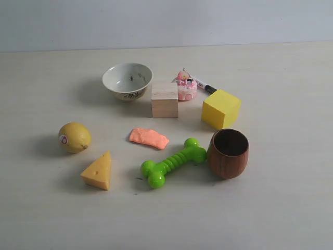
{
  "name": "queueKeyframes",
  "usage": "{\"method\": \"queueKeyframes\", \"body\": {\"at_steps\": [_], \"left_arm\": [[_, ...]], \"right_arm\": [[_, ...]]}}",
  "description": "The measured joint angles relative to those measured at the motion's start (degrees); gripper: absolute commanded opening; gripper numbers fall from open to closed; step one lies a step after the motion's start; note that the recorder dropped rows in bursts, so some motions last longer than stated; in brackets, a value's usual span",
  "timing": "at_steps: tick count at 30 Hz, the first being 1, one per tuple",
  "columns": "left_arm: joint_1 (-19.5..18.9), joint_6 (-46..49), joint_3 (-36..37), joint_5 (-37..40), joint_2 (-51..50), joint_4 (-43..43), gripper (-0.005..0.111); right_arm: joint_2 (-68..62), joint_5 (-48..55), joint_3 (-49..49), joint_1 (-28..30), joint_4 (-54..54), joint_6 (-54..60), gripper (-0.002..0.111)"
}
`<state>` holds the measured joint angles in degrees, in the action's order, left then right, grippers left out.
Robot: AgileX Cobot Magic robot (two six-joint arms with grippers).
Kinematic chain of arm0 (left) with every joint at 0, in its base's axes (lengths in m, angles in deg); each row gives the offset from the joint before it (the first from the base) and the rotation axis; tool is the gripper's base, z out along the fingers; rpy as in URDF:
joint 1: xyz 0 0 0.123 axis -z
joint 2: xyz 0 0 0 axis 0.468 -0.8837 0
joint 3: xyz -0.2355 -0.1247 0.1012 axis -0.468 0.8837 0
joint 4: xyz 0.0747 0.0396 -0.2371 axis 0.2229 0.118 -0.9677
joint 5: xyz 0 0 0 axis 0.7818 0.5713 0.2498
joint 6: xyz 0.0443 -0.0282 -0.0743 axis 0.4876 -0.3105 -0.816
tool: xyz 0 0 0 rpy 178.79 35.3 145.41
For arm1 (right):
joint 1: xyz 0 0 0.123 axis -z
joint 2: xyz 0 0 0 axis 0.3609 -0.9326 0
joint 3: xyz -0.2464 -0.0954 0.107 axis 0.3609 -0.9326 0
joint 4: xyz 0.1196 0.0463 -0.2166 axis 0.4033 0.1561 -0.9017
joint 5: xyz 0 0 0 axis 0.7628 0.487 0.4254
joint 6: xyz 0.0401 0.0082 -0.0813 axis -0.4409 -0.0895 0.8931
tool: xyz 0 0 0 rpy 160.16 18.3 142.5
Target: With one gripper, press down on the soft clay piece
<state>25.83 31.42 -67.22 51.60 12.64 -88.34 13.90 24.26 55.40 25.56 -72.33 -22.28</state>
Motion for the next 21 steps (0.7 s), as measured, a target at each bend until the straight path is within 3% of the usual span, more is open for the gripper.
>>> {"method": "queueKeyframes", "body": {"at_steps": [9,17,21], "left_arm": [[0.0,0.0,0.0,-1.48,0.0,0.0,0.0],[0.0,0.0,0.0,-24.72,0.0,0.0,0.0],[0.0,0.0,0.0,-28.13,0.0,0.0,0.0]], "right_arm": [[0.0,0.0,0.0,0.0,0.0,0.0,0.0],[0.0,0.0,0.0,0.0,0.0,0.0,0.0],[0.0,0.0,0.0,0.0,0.0,0.0,0.0]]}}
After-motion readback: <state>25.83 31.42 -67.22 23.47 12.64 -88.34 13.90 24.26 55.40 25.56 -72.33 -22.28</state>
